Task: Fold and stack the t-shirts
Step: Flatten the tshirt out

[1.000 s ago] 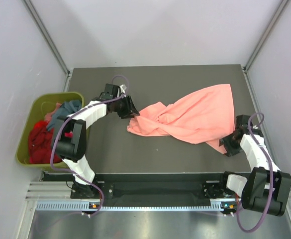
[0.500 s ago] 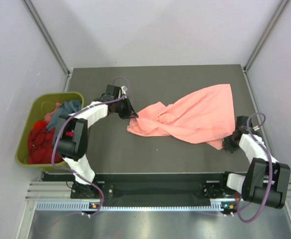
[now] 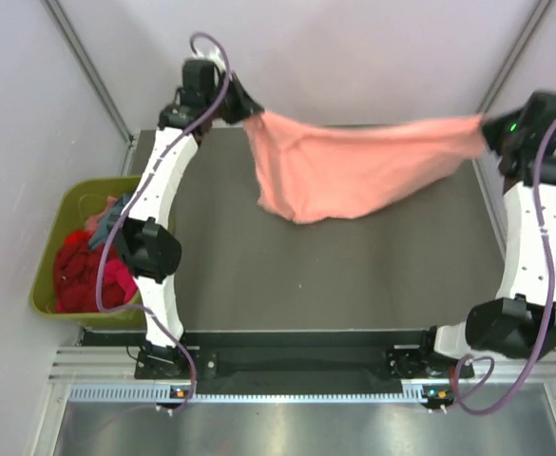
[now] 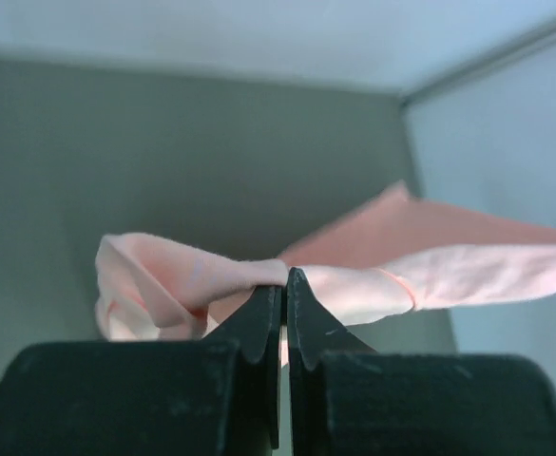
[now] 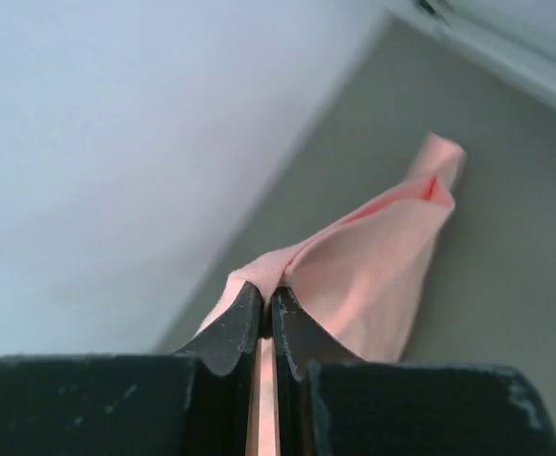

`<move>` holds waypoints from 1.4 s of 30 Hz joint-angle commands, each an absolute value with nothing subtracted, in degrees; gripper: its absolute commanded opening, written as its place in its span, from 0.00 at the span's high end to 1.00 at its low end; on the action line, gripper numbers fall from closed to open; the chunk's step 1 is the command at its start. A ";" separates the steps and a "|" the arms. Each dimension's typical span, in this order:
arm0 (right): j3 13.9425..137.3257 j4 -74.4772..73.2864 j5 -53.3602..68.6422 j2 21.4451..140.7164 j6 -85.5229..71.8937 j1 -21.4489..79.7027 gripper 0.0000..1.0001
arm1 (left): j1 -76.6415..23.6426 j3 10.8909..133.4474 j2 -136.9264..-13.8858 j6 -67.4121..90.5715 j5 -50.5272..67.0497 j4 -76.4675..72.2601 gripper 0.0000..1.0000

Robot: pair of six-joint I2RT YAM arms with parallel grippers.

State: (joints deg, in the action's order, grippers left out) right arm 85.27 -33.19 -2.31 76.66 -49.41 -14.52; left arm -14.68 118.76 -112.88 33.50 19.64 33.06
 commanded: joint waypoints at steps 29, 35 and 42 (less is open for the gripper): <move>43.86 -35.51 -8.00 59.15 -32.79 -19.07 0.93 | -17.14 62.05 -84.29 24.27 10.39 37.52 0.59; 42.89 -33.84 -6.33 58.10 -32.87 -19.07 0.93 | -16.26 56.79 -81.13 24.87 7.90 37.89 0.56; 41.75 -31.99 -1.67 58.80 -32.79 -19.07 0.94 | -14.50 50.98 -83.75 24.44 18.18 26.74 0.57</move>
State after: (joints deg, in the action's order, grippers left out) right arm 41.95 -35.11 -3.57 59.31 -33.93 -18.55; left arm -15.42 51.37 -82.72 25.56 12.80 33.23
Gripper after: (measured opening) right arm 0.068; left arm 0.435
